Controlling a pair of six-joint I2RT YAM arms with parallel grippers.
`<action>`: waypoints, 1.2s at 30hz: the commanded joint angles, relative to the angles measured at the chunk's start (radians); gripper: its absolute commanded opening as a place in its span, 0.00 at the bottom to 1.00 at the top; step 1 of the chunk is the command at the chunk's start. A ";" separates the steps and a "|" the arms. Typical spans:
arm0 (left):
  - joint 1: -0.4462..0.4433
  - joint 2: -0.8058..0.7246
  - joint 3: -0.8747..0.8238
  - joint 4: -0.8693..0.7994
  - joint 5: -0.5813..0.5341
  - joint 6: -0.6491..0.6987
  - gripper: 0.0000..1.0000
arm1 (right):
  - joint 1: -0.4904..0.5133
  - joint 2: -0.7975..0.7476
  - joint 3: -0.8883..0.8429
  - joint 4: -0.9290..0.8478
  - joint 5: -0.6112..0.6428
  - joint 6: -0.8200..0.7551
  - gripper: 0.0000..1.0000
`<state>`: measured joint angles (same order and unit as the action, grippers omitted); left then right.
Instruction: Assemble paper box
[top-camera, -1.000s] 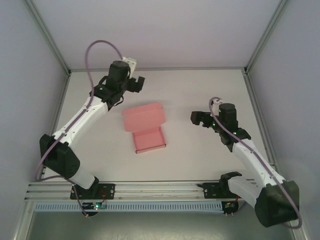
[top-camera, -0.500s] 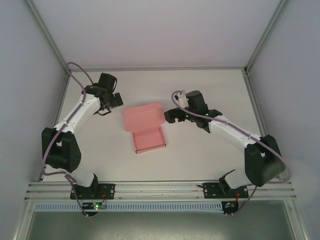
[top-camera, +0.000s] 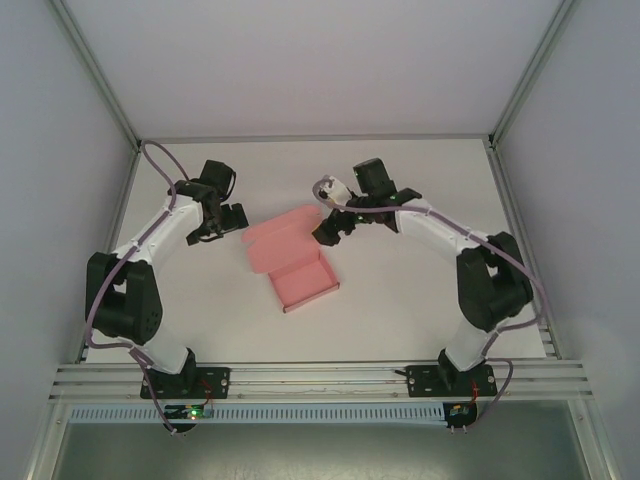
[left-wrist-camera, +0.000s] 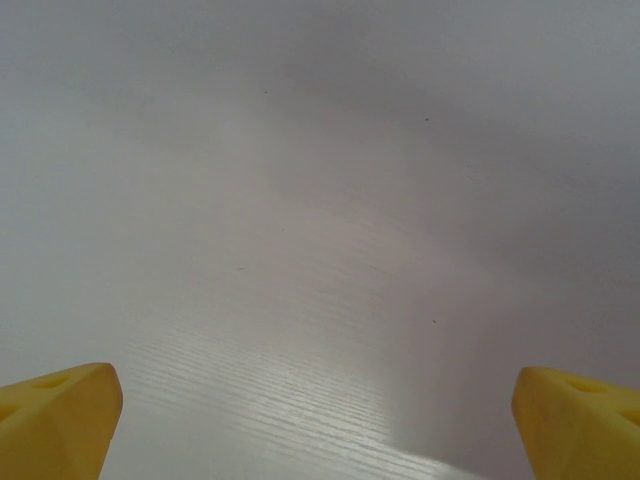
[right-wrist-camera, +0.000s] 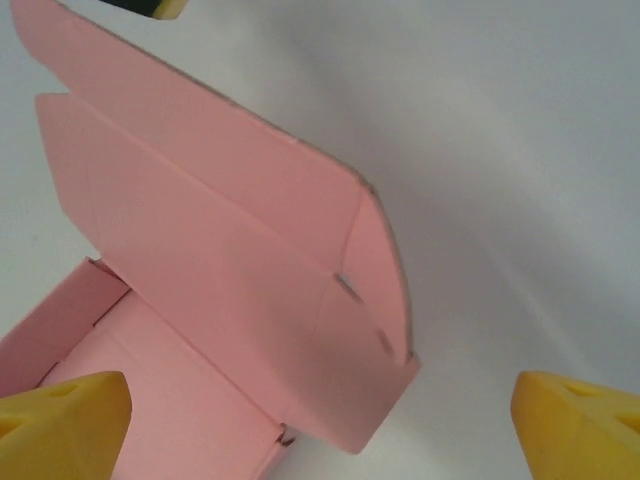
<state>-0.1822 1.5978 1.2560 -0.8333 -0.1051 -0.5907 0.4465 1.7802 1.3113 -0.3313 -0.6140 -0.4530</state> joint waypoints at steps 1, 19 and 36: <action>-0.001 -0.039 -0.013 0.005 -0.014 0.032 1.00 | -0.010 0.060 0.075 -0.142 -0.096 -0.232 0.98; -0.002 -0.047 -0.027 0.030 -0.036 0.054 1.00 | 0.002 0.180 0.084 -0.120 -0.034 0.002 0.96; 0.000 -0.050 -0.014 0.023 -0.088 0.070 1.00 | 0.046 0.066 -0.142 0.054 0.122 0.249 0.76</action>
<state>-0.1822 1.5753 1.2400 -0.8219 -0.1513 -0.5346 0.4732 1.9152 1.2205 -0.3565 -0.5457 -0.2928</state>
